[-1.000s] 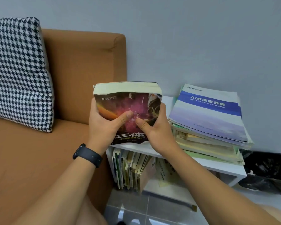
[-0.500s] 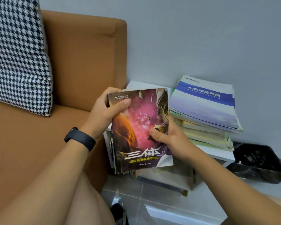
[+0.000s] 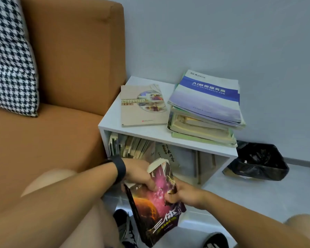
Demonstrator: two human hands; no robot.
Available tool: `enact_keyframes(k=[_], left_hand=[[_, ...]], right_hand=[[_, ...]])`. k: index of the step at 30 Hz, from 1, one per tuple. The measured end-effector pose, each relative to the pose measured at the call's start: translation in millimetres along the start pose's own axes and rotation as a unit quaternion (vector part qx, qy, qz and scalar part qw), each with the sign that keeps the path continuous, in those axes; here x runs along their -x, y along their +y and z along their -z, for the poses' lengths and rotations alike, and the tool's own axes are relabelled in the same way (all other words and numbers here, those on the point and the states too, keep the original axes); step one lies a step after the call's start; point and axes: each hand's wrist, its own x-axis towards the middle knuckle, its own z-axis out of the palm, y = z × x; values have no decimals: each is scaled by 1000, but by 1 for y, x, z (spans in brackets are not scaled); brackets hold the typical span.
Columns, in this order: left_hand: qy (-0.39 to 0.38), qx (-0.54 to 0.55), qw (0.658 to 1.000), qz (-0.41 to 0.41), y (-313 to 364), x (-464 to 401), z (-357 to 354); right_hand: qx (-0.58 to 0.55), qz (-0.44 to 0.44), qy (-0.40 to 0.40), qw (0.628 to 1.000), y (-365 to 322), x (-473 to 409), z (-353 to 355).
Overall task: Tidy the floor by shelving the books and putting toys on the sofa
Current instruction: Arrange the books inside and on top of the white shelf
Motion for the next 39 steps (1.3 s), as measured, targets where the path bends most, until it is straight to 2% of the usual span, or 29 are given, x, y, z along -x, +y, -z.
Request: enact_keyframes(k=[4, 6, 8, 9, 13, 16, 18, 21, 24, 31, 35, 39], left_hand=[[119, -167, 976, 69, -2, -18, -25], [139, -175, 969, 106, -9, -27, -33], [126, -136, 973, 140, -15, -34, -37], [118, -118, 974, 153, -18, -37, -37], [93, -83, 975, 182, -28, -49, -47], [74, -100, 974, 188, -34, -62, -53], [63, -113, 973, 191, -34, -68, -52], [64, -129, 972, 186, -36, -79, -49], [84, -140, 971, 177, -37, -85, -50], [92, -168, 964, 184, -41, -87, -48], [81, -146, 964, 207, -45, -90, -46], [64, -128, 964, 225, -46, -89, -42]], right_hand=[[37, -41, 34, 998, 36, -37, -6], [151, -77, 77, 983, 46, -61, -2], [321, -112, 122, 933, 51, -80, 9], [367, -127, 145, 910, 51, -88, 16], [415, -123, 178, 884, 48, -116, 29], [457, -127, 134, 870, 63, -134, 26], [464, -174, 128, 859, 78, -137, 20], [522, -199, 176, 811, 84, -139, 16], [572, -239, 163, 767, 89, -136, 19], [489, -310, 226, 783, 92, -136, 18], [337, -320, 284, 839, 84, -139, 14], [227, -282, 351, 864, 69, -141, 21]])
